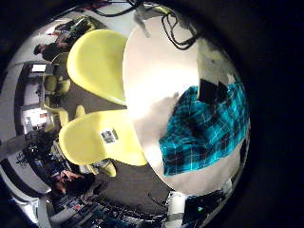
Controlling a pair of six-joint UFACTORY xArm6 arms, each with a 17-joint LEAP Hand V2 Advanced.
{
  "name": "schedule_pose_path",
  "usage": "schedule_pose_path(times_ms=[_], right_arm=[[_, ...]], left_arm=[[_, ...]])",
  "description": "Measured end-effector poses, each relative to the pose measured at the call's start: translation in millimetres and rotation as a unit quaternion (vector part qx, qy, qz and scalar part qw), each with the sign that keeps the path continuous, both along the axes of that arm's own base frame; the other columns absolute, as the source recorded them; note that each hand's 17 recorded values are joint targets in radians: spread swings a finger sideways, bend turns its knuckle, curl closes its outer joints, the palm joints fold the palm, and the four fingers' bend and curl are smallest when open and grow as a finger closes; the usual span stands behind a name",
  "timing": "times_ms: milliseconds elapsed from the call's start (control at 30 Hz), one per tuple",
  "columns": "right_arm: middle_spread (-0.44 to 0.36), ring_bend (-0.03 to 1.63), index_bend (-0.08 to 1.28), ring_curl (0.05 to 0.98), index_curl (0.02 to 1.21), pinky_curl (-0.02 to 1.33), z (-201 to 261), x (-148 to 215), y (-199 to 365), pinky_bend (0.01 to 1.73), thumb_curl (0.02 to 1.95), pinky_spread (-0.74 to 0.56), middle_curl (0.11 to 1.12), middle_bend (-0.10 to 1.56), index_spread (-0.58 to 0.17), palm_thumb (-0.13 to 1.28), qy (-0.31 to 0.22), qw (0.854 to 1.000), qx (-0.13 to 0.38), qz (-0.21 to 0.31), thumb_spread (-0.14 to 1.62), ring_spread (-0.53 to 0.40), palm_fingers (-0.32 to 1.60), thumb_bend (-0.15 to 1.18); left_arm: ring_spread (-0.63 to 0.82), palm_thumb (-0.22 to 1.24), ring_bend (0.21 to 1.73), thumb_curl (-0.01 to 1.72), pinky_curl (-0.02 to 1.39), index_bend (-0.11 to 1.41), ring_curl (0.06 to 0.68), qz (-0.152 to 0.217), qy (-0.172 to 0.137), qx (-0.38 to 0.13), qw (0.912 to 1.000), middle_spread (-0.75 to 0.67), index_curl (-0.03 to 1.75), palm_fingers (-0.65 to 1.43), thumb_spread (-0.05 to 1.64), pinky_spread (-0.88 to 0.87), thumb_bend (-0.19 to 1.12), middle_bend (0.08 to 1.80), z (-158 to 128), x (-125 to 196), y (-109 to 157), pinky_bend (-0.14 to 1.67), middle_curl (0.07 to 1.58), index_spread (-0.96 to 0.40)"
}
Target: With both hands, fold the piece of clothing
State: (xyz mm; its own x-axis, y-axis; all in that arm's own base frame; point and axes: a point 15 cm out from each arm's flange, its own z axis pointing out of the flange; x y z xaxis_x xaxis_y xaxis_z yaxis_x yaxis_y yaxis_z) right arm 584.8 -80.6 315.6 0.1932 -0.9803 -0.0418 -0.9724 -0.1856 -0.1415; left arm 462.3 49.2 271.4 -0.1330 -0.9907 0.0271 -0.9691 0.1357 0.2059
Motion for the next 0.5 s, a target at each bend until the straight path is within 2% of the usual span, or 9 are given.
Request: schedule_pose_path(times_ms=[100, 167, 333, 433, 500], right_arm=[[-0.200, 0.89, 0.17, 0.406, 0.42, 0.49, -15, -23, -5, 0.77, 0.38, 0.39, 0.42, 0.47, -0.368, 0.41, 0.051, 0.999, 0.004, 0.015, 1.13, -0.007, 0.13, -0.03], [-0.146, 0.86, 0.17, 0.398, 0.41, 0.48, -26, -36, -9, 0.77, 0.37, 0.40, 0.41, 0.45, -0.366, 0.40, 0.080, 0.997, 0.009, 0.020, 1.13, 0.004, 0.11, -0.03], [-0.104, 0.80, 0.17, 0.358, 0.38, 0.46, -67, -44, -20, 0.77, 0.35, 0.42, 0.39, 0.40, -0.359, 0.39, 0.125, 0.992, 0.014, 0.028, 1.09, 0.040, 0.09, -0.03], [-0.053, 0.74, 0.16, 0.334, 0.36, 0.45, -91, -60, -23, 0.78, 0.34, 0.42, 0.37, 0.37, -0.361, 0.38, 0.174, 0.984, 0.009, 0.038, 1.06, 0.099, 0.02, -0.03], [-0.027, 0.71, 0.15, 0.319, 0.35, 0.44, -114, -78, -16, 0.77, 0.34, 0.43, 0.37, 0.35, -0.363, 0.36, 0.228, 0.972, 0.008, 0.052, 1.04, 0.126, -0.01, -0.04]], left_arm=[[-0.10, 0.50, 0.94, 0.41, 0.71, 0.18, 0.387, -0.009, 0.002, -0.010, 0.9999, 0.02, 0.77, 0.08, 1.11, -0.20, -0.02, 0.20, 3, -17, -8, 0.64, 0.68, -0.11], [-0.08, 0.49, 0.92, 0.40, 0.70, 0.18, 0.379, -0.012, 0.009, -0.014, 0.9998, 0.04, 0.73, 0.09, 1.11, -0.16, -0.02, 0.20, -1, -28, -11, 0.61, 0.65, -0.10], [-0.06, 0.48, 0.89, 0.39, 0.68, 0.18, 0.364, -0.025, 0.019, -0.019, 0.9993, 0.06, 0.67, 0.11, 1.12, -0.10, -0.02, 0.20, -15, -50, -23, 0.57, 0.61, -0.08], [-0.04, 0.49, 0.87, 0.39, 0.66, 0.18, 0.355, -0.034, 0.031, -0.020, 0.9988, 0.07, 0.63, 0.12, 1.13, -0.07, -0.02, 0.20, -25, -60, -32, 0.54, 0.58, -0.07], [-0.04, 0.49, 0.86, 0.38, 0.65, 0.18, 0.351, -0.034, 0.035, -0.021, 0.9986, 0.07, 0.61, 0.13, 1.13, -0.05, -0.02, 0.19, -28, -64, -33, 0.52, 0.56, -0.06]])
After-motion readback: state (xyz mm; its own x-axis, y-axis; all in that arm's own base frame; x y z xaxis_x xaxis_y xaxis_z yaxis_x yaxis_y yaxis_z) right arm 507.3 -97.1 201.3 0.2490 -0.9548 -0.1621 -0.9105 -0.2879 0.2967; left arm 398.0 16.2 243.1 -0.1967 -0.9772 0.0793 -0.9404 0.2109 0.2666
